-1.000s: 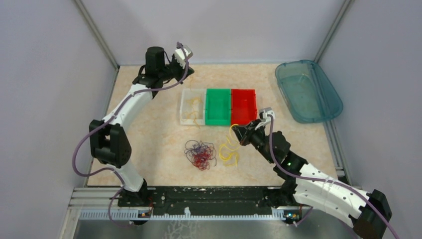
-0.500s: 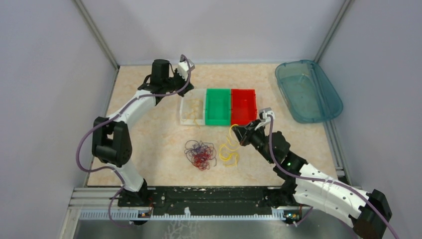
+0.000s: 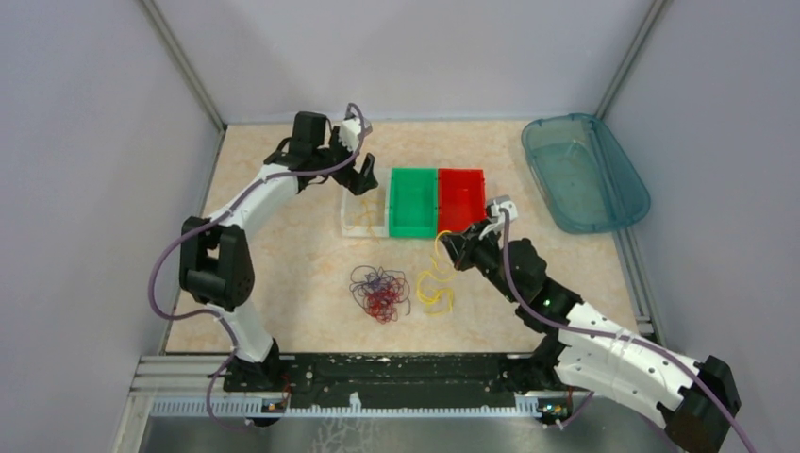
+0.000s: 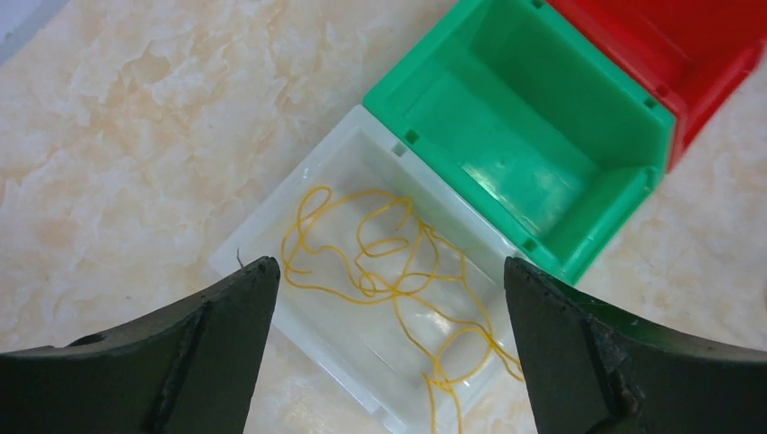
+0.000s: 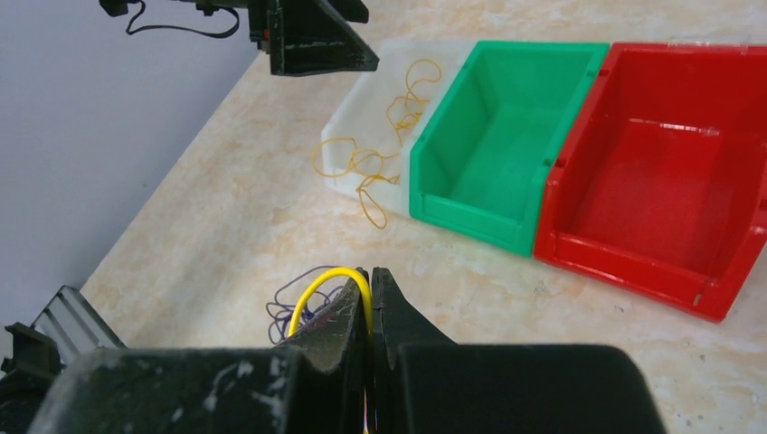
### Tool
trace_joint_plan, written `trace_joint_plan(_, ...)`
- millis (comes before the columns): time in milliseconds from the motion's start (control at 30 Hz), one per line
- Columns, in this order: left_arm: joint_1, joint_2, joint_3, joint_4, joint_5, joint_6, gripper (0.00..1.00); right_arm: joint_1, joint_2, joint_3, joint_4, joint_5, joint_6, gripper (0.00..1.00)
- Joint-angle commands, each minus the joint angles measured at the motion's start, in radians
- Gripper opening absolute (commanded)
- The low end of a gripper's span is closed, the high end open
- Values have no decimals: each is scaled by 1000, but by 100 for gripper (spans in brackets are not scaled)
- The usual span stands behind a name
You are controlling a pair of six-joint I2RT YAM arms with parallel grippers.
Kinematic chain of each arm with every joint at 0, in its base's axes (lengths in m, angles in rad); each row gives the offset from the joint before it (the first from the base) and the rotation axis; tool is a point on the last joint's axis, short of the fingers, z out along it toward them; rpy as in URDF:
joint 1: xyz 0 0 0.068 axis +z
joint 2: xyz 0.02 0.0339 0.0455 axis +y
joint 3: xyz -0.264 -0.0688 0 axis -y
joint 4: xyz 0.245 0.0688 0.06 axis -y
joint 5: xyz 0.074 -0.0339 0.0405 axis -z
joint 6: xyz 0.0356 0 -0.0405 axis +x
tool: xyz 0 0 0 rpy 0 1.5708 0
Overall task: Untangle the cables
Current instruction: Place the cable in the bin.
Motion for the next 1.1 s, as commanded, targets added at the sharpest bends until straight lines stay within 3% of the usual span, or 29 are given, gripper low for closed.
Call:
trace_joint_plan(0,29,-146,7,-83,225,-34,99,-19,44,178,-11,-48,-71,0)
trace_joint_plan(33,36,-184,-11,-86,328,-42,99,-20,61,213,-24,-53,-91,0)
trace_joint_plan(133,36,-289,-63,-111,466,-48,99,-23,127,328,-42,-47,-146,0)
trace_joint_plan(367,33,-503,-186,-130,523,-26,99,-27,342,604,-17,-158,-201,0)
trace_joint_plan(567,42,-643,-240,-191,421,-52,99,-32,547,856,-30,-173,-290,0)
trace_joint_plan(667,72,-649,-197,-248,275,-52,99,-38,648,951,-20,-195,-307,0)
trace_joint_plan(833,256,-601,-116,-300,170,-95,99,-44,815,1058,-21,-169,-396,0)
trace_joint_plan(1000,282,-496,33,-470,-36,-20,99,-70,965,1117,3,-144,-416,0)
trace_joint_plan(1067,313,-472,79,-518,-52,-16,99,-81,1012,1151,5,-139,-428,0)
